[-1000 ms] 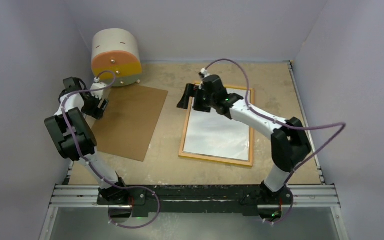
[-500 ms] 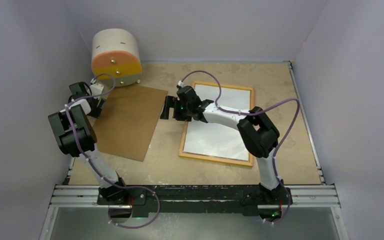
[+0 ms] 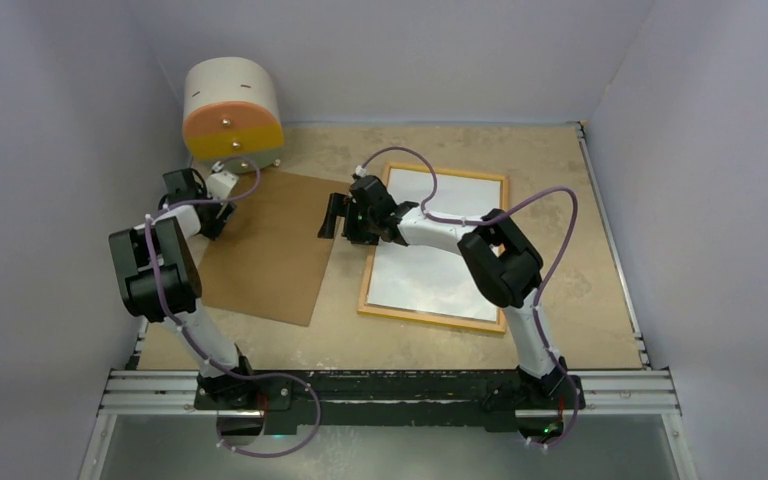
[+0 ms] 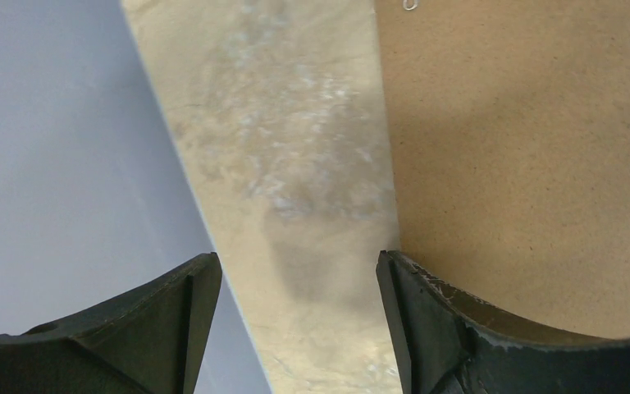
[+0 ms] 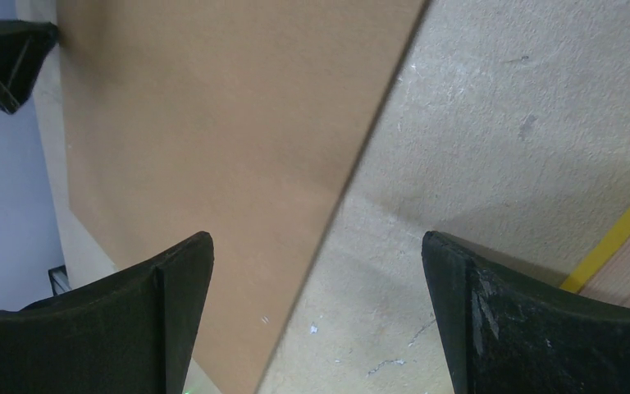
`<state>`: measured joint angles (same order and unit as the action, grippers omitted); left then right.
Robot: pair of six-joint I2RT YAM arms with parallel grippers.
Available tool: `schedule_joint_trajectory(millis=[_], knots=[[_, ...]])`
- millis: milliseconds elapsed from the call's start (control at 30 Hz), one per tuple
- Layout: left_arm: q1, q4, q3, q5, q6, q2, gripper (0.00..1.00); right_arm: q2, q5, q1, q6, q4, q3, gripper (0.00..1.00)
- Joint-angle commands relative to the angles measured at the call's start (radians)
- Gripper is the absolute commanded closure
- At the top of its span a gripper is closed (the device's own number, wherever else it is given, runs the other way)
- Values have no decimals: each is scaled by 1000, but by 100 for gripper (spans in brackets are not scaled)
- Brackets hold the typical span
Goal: Put the photo into the frame
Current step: Move the photo frame item to the center of the board.
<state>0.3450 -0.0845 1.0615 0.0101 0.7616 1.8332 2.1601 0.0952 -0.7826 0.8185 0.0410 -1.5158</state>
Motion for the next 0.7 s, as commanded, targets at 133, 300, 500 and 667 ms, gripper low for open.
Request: schedule_joint_trajectory(millis=[133,300,500,667], knots=[[-58,-281,-133,159,64,-31,26,-5,-5,-2,92,-29,47,1],[-92,-317,-138,188,53,-51,26,-17,-35,-2,131,-91,54,1],[-111,-297,-126,200,28,-38,27,6,11,-4,177,-81,52,1],[-120,-320,-74,197,21,48,27,-40,217,-4,274,119,123,2]])
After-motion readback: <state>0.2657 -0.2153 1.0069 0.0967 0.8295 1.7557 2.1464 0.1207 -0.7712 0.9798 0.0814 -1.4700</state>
